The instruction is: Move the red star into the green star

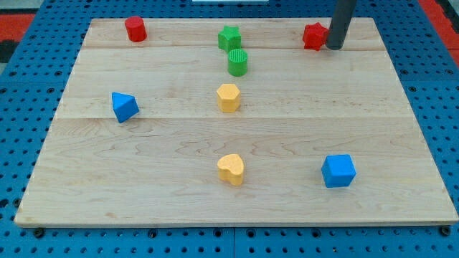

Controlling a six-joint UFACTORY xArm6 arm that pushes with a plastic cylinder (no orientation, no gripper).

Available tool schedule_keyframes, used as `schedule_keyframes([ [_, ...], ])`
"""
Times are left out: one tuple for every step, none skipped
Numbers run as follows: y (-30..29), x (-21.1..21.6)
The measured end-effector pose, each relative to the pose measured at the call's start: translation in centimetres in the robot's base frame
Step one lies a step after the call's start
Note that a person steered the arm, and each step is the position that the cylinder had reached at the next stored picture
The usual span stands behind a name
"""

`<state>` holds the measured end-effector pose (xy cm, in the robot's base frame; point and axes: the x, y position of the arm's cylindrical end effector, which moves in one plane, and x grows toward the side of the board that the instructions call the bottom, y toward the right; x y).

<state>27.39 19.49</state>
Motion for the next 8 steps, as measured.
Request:
schedule_keyframes([
  [-0.5,0.1],
  [-0.5,0.5],
  [-0.5,0.6],
  [-0.5,0.7],
  [-0.6,3.4],
  [-1.6,8.4],
  [-8.4,8.7],
  [-7.7,8.7],
])
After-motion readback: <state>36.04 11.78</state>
